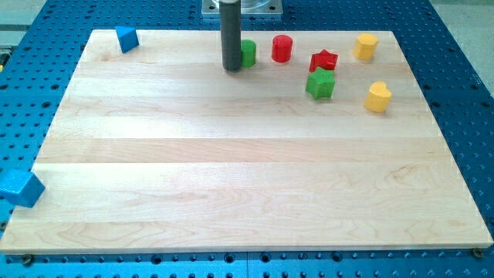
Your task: Nudge the green circle a bit up
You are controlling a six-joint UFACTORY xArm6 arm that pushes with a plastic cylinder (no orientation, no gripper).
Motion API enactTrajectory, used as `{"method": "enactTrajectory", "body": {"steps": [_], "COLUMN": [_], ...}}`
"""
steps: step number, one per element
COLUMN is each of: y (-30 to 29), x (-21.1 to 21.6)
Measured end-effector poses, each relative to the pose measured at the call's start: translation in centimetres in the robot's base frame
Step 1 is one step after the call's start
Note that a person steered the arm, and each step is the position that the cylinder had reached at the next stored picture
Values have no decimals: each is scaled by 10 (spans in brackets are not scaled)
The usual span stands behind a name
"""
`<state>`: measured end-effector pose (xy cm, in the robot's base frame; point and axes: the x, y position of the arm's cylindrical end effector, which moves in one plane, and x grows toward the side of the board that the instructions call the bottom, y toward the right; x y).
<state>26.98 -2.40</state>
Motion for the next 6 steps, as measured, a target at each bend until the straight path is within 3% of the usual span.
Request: {"method": "enactTrajectory", "body": {"steps": [1,2,4,5,6], "y": [-17,6,34,51,115], "x": [7,24,-18,42,33]}}
